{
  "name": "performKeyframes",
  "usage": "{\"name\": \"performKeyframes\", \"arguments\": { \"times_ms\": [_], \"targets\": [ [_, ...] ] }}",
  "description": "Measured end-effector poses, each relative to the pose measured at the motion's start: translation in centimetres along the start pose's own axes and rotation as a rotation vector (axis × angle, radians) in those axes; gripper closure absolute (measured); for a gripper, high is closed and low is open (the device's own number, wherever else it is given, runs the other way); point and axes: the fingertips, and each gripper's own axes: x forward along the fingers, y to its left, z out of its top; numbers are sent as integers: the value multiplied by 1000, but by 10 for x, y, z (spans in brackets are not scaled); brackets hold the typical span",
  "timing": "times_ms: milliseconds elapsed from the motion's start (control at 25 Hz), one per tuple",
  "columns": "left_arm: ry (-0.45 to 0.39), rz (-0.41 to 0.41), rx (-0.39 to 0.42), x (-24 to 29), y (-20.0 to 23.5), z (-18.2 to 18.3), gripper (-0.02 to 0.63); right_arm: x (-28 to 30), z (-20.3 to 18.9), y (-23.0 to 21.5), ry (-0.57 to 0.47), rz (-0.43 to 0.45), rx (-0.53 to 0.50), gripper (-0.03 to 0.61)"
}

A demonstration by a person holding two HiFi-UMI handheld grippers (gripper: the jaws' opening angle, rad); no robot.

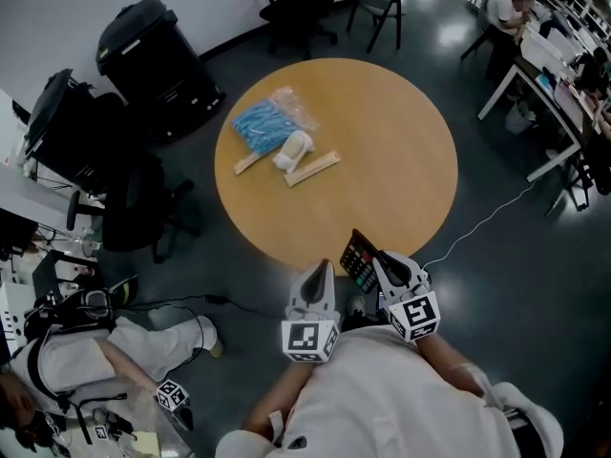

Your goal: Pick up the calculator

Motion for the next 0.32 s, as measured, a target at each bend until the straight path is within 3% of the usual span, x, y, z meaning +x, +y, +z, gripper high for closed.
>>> {"name": "performKeyframes", "arguments": {
  "times_ms": [320],
  "targets": [
    [0, 5, -6, -1, 0, -4, 607, 0, -4, 0, -1, 10, -1, 526]
  ]
}}
